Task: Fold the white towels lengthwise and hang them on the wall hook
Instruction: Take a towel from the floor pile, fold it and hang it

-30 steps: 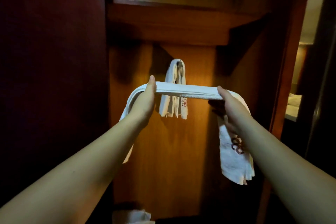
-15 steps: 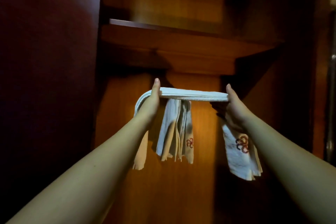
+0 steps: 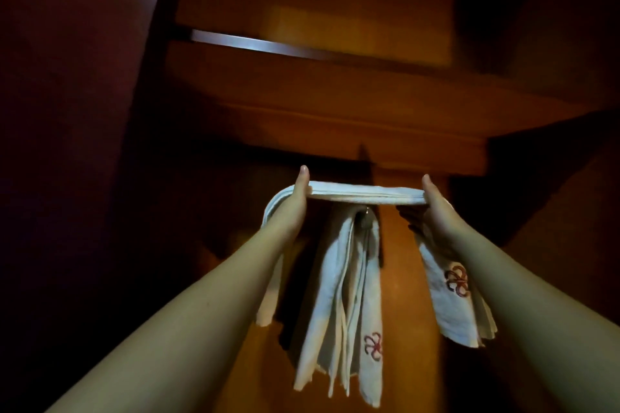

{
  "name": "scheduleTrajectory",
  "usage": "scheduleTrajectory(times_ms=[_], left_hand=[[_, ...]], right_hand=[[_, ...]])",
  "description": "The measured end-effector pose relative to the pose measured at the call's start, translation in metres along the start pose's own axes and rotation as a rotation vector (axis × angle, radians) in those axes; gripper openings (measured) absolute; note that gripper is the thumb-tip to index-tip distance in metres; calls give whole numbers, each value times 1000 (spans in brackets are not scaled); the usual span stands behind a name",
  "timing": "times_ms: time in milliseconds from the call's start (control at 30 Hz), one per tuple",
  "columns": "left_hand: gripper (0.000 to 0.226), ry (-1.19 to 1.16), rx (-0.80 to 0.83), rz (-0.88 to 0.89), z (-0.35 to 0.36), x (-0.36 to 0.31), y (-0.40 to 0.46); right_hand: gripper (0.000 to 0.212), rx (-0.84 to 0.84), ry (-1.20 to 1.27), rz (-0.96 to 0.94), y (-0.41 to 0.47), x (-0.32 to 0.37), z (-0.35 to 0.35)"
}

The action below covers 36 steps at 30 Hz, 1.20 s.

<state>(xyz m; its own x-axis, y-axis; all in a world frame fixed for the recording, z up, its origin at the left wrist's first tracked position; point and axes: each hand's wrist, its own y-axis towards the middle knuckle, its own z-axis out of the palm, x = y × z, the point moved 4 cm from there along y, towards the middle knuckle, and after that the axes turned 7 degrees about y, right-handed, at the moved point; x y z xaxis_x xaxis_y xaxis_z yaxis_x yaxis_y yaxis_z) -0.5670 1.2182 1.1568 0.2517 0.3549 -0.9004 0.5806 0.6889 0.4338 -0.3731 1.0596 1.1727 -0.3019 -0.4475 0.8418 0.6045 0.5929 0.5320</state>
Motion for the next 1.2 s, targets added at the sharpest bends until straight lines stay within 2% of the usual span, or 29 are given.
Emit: scheduleTrajectory(times_ms=[167,300,433,533,600,667,800,967,1067,1133,1200], left_hand=[[92,5,-49,-18,2,34,52],[86,-4,-41,-11,-1,32,78],[92,-11,-76,-35,-2,40,99],[101,-37,-72,-68,4,58,105],[110,-59,-64,-87,7,68,106],[99,-83,-65,-84,9,69,107],[94,-144,-97,-88,5,70,109],[102,-110,-153,-158,4,93,111],[76,-119,-72,-208,17,101,85],[57,-139,0,-251,30,111,70],[47,-139,7,-294,40,119,57]], right_hand=[[55,30,15,80,41,-33,2],[67,51,23,72,72,-38,4],[67,28,-10,98,88,-51,4],[79,43,-40,140,93,-68,4],[75,35,-49,143,94,-75,3],[72,18,-46,121,98,-77,3],[67,9,-38,108,99,-77,10],[55,-14,6,164,96,-92,14],[37,-45,-12,172,92,-114,8],[37,-60,-46,174,85,-129,8],[39,-39,-35,211,77,-138,14]])
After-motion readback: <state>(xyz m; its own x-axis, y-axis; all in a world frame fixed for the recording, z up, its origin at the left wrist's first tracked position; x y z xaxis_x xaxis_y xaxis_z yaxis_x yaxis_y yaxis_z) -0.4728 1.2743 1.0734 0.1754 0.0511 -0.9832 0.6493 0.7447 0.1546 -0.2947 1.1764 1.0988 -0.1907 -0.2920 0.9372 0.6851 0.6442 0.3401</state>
